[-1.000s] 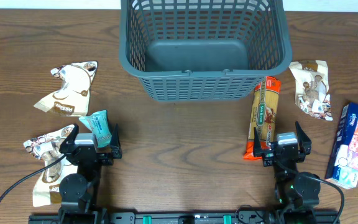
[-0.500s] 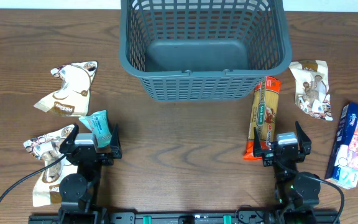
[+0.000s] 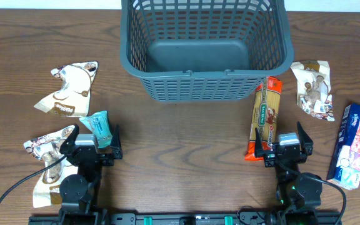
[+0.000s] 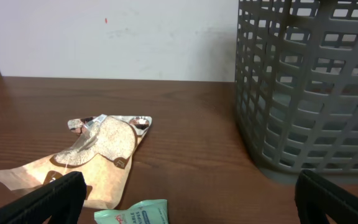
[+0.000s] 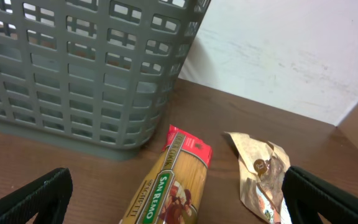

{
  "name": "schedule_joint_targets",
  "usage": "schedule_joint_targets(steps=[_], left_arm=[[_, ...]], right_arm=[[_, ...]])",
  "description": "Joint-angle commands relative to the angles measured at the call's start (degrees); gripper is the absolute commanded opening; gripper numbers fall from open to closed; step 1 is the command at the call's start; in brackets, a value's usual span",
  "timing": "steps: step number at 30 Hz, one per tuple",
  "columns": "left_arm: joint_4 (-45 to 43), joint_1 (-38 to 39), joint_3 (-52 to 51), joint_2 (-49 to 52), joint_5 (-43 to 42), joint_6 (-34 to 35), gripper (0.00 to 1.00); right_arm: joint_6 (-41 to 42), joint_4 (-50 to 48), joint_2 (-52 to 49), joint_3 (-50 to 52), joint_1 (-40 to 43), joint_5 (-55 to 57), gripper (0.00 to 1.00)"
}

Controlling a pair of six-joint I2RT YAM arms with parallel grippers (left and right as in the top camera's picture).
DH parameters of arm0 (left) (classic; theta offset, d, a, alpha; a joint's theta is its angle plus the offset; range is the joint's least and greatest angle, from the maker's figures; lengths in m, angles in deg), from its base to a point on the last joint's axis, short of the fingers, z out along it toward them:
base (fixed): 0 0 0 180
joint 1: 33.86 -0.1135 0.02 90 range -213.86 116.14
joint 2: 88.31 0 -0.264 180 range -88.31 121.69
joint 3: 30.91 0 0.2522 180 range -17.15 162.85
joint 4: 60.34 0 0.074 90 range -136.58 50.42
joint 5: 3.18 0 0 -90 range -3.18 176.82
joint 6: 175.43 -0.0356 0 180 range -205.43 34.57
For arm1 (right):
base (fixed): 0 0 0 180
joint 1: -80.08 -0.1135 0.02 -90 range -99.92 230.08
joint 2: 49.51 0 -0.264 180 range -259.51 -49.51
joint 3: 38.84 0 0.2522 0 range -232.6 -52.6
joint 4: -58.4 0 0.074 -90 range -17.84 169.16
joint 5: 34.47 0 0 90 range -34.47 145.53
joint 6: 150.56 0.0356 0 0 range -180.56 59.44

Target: Pack container

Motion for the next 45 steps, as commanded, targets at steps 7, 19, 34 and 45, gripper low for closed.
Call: schedule_joint_targets(steps=[7, 19, 34, 45], left_arm=[[2.21, 0.22, -1.2, -0.39, 0.33, 0.31, 0.99], [2.21, 0.22, -1.2, -0.39, 0.33, 0.31, 0.99], [2.21, 0.22, -1.2, -0.39, 0.33, 0.28, 0.99], [2.21, 0.24, -1.2, -0.39, 0.33, 0.28, 0.99]], right_arm=[[0.74, -0.04, 0.35, 0.37, -0.35, 0.35, 0.99], [0.74, -0.04, 0.35, 0.37, -0.35, 0.33, 0.99], [0.74, -0.15, 0.35, 0.37, -0.35, 0.57, 0.99], [0.74, -0.2, 0.35, 0.35, -0.35, -1.49, 0.99]])
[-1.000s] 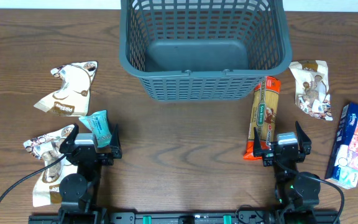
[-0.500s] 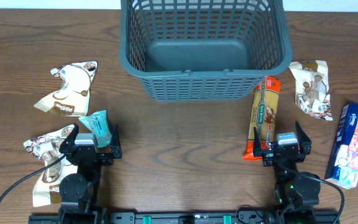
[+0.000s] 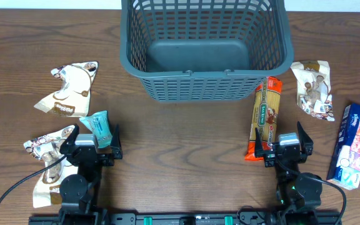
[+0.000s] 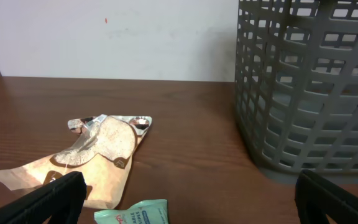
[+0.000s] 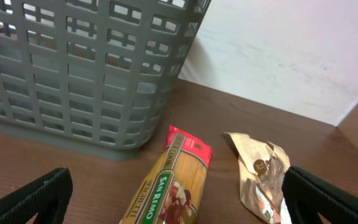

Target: Pack container

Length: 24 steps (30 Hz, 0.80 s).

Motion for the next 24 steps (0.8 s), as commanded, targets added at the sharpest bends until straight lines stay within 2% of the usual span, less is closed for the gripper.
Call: schedule_joint_targets(steps=[1, 6, 9, 14, 18, 24], left_arm=[[2.19, 0.22, -1.2, -0.39, 0.33, 0.31, 0.99], [2.19, 0.22, -1.2, -0.39, 0.33, 0.31, 0.99], [2.19, 0.22, -1.2, -0.39, 0.33, 0.28, 0.99], [2.19, 0.22, -1.2, -0.39, 0.33, 0.28, 0.99], [2.19, 0.22, -1.2, -0.39, 0.33, 0.31, 0.99], [2.19, 0.22, -1.2, -0.39, 0.33, 0.31, 0.99]], right_arm=[[0.76, -0.15, 0.33, 0.35, -0.35, -1.73, 0.99], [0.79, 0.0, 0.26, -0.96, -0.33, -1.75, 0.99], [2.32, 1.46, -0.76, -3.89, -0.33, 1.99, 0.99], [4.24, 8.09, -8.04, -12.55, -0.33, 5.33, 0.99], [8.57, 18.53, -19.76, -24.76, -0.33, 5.25, 0.99], [9.2, 38.97, -39.63, -51.56, -0.35, 2.43, 0.99]])
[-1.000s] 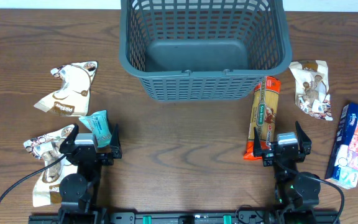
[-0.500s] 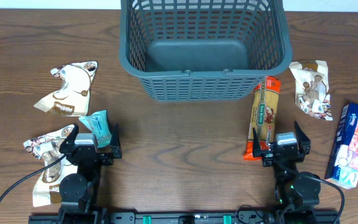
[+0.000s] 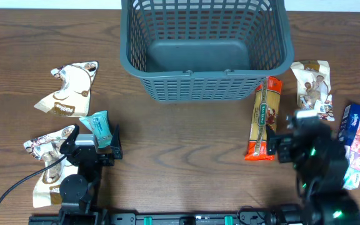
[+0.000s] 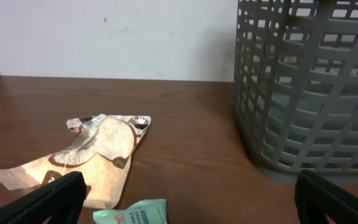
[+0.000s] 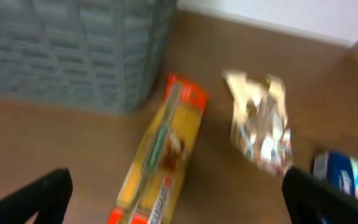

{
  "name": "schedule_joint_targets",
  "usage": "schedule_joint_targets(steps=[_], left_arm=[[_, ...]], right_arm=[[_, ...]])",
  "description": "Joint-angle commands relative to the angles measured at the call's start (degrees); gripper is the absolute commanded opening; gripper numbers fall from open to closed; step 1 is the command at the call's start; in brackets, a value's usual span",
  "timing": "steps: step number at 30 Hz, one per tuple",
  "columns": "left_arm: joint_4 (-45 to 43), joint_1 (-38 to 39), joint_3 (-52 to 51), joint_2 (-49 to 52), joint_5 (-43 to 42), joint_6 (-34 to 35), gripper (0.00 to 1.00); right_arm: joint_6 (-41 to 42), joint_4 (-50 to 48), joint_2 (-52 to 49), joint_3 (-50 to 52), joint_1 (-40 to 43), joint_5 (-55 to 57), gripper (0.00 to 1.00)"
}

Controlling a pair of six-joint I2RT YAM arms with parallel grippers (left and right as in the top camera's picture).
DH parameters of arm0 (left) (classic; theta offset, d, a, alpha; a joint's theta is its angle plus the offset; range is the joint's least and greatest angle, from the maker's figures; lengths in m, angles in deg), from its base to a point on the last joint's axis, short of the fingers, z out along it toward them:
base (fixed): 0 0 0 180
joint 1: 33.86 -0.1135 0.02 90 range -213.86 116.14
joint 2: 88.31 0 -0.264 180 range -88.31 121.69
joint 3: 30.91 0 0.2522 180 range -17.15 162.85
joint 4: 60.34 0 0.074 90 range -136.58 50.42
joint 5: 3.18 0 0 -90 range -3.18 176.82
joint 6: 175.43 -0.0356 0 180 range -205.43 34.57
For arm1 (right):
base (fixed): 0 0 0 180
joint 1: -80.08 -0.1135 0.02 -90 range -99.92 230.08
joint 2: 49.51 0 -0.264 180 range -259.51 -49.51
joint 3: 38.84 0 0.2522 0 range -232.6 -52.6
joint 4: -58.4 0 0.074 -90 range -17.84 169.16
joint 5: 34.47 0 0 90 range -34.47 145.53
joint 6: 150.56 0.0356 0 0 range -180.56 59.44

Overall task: Pack container
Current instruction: 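Move the right gripper right and down over the blue Kleenex pack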

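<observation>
The grey plastic basket stands at the back middle, with nothing inside it. A yellow and red pasta pack lies to its right. My right gripper is raised above the table just right of the pasta's near end. In the right wrist view, which is blurred, this gripper is open and holds nothing, with the pasta pack below it. My left gripper rests low at the front left, open. A teal wipes pack lies between its fingers, untouched.
A shiny snack bag and a blue tissue pack lie at the right. Two more snack bags lie at the left. The basket wall stands to the right of the left gripper.
My right arm has lifted off its rest at the front right and now looks down on the pasta pack and snack bag from higher up. The left arm and all items are unmoved.
At both earlier moments the two arms sat low at the front edge with open grippers, and nothing changed. By now only the right arm has risen over the pasta pack's near end. No item has been moved.
</observation>
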Motion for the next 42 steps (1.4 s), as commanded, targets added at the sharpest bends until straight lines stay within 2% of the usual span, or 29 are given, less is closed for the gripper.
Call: schedule_joint_targets(steps=[1, 6, 10, 14, 18, 21, 24, 30, 42], left_arm=[[2.14, 0.22, -1.22, -0.39, 0.48, 0.11, 0.99], [2.14, 0.22, -1.22, -0.39, 0.48, 0.09, 0.99], [2.14, 0.22, -1.22, -0.39, 0.48, 0.09, 0.98], [2.14, 0.22, -1.22, -0.39, 0.48, 0.11, 0.99], [2.14, 0.22, -1.22, -0.39, 0.48, 0.09, 0.99], [2.14, 0.22, -1.22, -0.39, 0.48, 0.11, 0.98], [2.14, 0.22, -1.22, -0.39, 0.48, 0.09, 0.99], [2.14, 0.24, -1.22, -0.39, 0.48, 0.09, 0.99], [2.14, 0.22, -1.22, -0.39, 0.48, 0.09, 0.99]], right_arm=[[1.86, 6.49, -8.48, -14.69, -0.35, -0.98, 0.99], [1.86, 19.82, -17.7, -32.44, -0.35, -2.78, 0.99], [1.81, 23.47, -19.06, -34.32, -0.35, -3.82, 0.99], [1.95, 22.77, -19.78, -33.99, -0.33, 0.0, 0.99], [11.1, 21.55, -21.0, -34.82, 0.07, 12.55, 0.99], [12.13, 21.62, -23.37, -35.82, 2.21, 15.78, 0.99], [12.98, 22.8, -26.91, -37.51, 6.14, 17.51, 0.99], [22.01, 24.3, -32.61, -42.56, 16.15, 19.78, 0.99], [26.32, 26.49, -37.35, -43.58, 36.7, 15.56, 0.99]])
